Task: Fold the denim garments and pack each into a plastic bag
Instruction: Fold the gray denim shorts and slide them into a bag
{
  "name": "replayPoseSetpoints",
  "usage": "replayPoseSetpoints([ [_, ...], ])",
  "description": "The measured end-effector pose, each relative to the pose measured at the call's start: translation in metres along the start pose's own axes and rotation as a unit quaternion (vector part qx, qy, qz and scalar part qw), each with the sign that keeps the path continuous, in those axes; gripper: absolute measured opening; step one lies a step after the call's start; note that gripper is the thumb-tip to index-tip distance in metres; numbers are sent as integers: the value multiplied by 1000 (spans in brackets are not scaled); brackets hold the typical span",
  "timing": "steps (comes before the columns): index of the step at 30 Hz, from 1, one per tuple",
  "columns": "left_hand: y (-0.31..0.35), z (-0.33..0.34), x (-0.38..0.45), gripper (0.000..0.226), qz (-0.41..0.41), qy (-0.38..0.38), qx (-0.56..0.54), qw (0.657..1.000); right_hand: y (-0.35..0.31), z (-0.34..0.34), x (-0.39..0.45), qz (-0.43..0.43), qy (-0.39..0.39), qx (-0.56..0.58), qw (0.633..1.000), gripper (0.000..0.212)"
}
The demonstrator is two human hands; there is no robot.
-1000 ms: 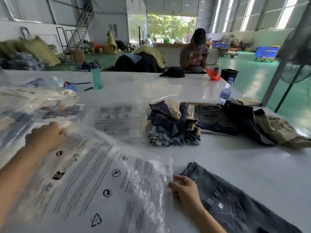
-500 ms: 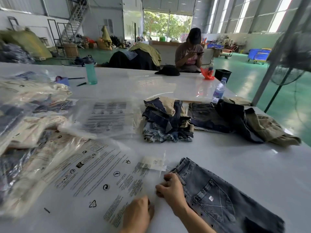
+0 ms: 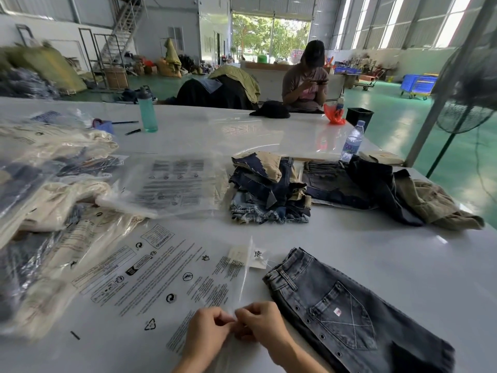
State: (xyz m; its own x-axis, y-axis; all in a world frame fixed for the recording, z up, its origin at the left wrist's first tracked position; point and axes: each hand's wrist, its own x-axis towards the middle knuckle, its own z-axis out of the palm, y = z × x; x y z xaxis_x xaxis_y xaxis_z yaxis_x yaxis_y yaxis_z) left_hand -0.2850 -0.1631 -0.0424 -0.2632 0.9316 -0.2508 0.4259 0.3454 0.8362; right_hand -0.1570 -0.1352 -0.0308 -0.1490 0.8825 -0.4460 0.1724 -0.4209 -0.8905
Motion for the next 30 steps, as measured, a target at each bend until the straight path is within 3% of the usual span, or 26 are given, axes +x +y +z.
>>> replayPoseSetpoints([
  [4,1,-5,3,13,-13,-11,-109,994,-9,-4,0,-10,2,-27,1000,22],
  [6,4,-29,12,16,8,91,-94,991,-11,-16,5,-34,47,-61,996,21],
  [9,12,-95,30,17,55,315,-44,946,-11,-43,11,-58,124,-107,985,15],
  [11,22,-128,31,21,94,353,-34,930,-9,-51,12,-43,109,-113,987,10],
  [14,35,-129,22,24,170,320,54,930,-12,-41,12,-22,34,-163,986,7],
  [16,42,-114,13,24,214,244,121,938,-16,-29,12,-23,14,-194,981,13],
  [20,54,-90,-8,27,266,53,152,950,-29,-17,20,-103,122,-385,909,53],
  [22,53,-84,-17,29,282,-21,193,940,-40,-19,24,-139,163,-326,921,48],
  [25,42,-94,-23,32,244,-68,276,927,-60,-32,33,-176,205,-188,944,21],
  [28,36,-116,-25,33,192,-47,321,926,-74,-48,42,-146,178,-54,972,13],
  [30,39,-123,-25,34,209,17,307,928,-76,-51,47,-98,123,7,988,12],
])
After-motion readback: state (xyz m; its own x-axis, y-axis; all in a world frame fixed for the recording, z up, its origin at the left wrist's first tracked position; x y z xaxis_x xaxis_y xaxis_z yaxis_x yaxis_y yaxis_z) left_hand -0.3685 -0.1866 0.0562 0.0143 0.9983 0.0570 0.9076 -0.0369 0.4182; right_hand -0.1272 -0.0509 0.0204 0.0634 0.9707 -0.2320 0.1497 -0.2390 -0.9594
